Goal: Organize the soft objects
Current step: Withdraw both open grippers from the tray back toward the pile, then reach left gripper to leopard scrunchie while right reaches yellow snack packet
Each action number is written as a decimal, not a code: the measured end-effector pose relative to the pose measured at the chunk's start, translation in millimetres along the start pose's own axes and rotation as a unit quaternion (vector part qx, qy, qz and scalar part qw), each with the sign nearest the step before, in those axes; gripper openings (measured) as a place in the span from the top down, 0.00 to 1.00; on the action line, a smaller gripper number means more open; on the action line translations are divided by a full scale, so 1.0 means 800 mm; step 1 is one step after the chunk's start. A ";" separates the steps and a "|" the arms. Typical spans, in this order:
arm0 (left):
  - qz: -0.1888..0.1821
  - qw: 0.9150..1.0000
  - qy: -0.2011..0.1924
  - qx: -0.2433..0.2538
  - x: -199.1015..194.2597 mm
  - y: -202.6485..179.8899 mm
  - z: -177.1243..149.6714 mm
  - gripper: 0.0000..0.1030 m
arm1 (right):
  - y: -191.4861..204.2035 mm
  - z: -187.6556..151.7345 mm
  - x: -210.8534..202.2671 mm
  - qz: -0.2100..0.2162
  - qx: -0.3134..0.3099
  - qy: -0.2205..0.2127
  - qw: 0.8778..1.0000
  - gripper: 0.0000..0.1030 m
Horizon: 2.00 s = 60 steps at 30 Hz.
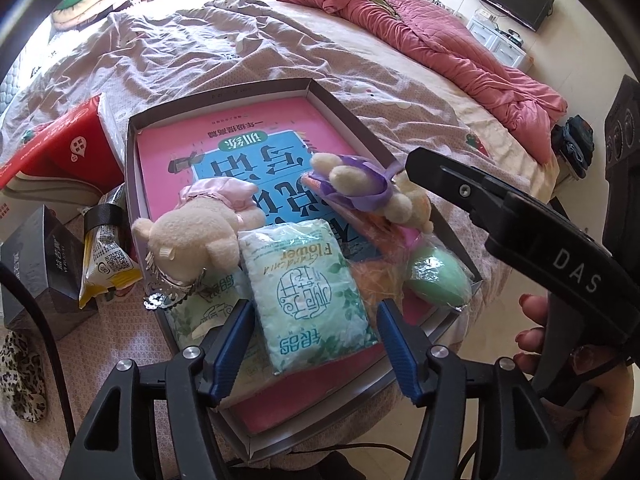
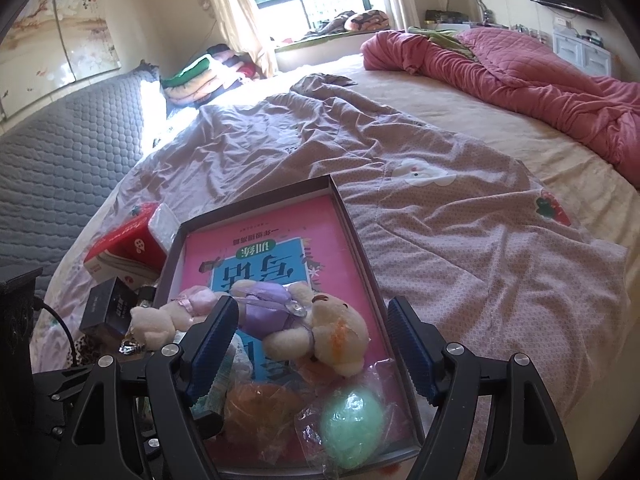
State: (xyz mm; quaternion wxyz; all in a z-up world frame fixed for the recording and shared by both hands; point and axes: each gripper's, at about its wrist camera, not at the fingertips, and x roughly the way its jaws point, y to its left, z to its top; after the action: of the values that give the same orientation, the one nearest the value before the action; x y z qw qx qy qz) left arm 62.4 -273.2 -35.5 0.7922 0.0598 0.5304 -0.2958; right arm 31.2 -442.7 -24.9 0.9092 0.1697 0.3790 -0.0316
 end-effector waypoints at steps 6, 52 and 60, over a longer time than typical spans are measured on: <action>-0.001 1.000 -0.013 0.004 -0.016 -0.003 0.000 0.36 | 0.000 0.002 -0.009 -0.004 0.001 -0.004 1.000 0.24; 0.078 0.985 -0.115 -0.102 -0.170 0.144 -0.068 0.28 | 0.217 0.004 -0.062 0.048 -0.209 -0.027 0.976 0.24; 0.097 0.977 -0.111 -0.156 -0.167 0.209 -0.096 0.28 | 0.254 -0.014 -0.026 0.043 -0.264 0.008 0.964 0.24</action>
State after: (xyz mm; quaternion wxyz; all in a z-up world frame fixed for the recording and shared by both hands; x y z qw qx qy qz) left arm 54.4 -50.8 11.5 0.8709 -0.0466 0.4700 -0.1355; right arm 46.5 -249.4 40.5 0.9191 -0.0597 0.3737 0.1095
